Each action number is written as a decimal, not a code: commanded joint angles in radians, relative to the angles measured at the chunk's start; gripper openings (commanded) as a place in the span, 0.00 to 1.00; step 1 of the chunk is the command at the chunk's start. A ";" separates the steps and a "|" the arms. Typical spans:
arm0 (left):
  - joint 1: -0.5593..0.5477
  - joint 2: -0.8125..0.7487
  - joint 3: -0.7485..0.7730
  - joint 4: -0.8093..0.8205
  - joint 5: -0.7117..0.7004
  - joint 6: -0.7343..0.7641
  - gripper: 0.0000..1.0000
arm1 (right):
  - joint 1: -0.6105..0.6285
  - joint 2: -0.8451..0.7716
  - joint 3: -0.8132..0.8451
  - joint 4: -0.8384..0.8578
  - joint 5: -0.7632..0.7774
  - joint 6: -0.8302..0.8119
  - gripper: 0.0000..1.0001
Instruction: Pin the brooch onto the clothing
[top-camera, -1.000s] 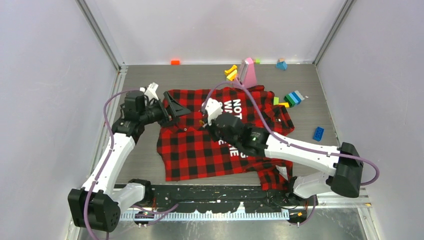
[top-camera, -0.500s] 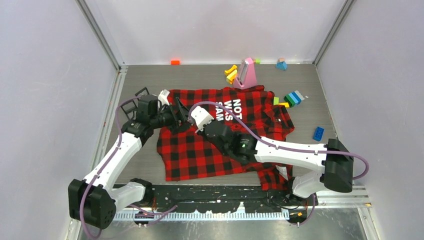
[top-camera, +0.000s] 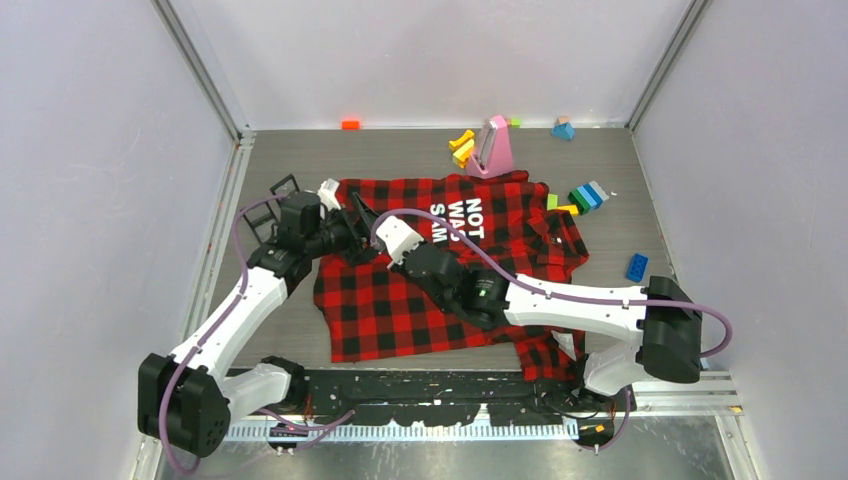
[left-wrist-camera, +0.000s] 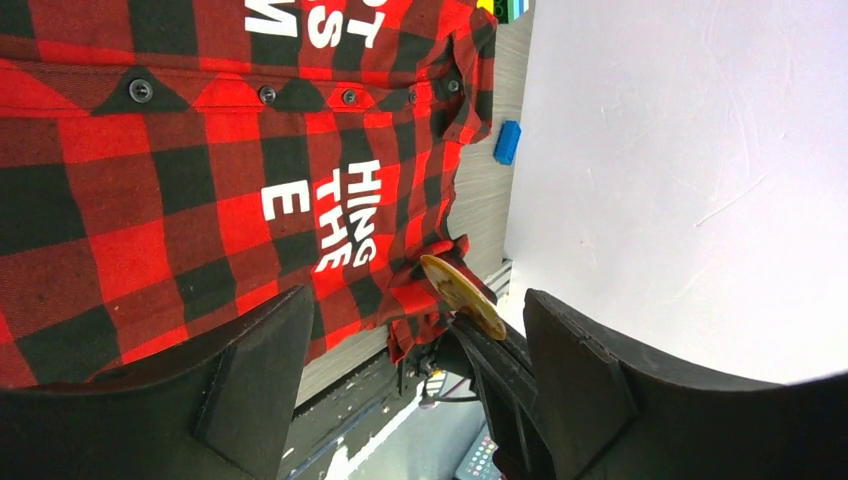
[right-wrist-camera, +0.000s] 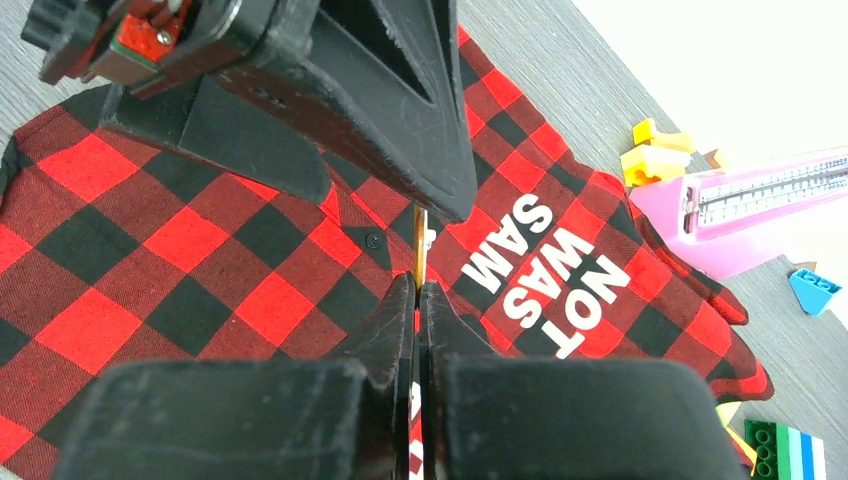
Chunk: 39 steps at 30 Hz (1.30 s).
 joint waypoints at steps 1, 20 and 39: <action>-0.008 -0.047 -0.041 0.093 -0.065 -0.046 0.79 | 0.008 0.005 0.045 0.062 -0.006 -0.003 0.01; -0.033 0.088 0.001 0.115 0.018 -0.036 0.34 | 0.012 0.013 0.018 0.088 -0.002 -0.018 0.01; -0.044 0.086 0.000 0.132 0.009 -0.030 0.00 | 0.013 0.014 0.007 0.082 0.007 -0.004 0.21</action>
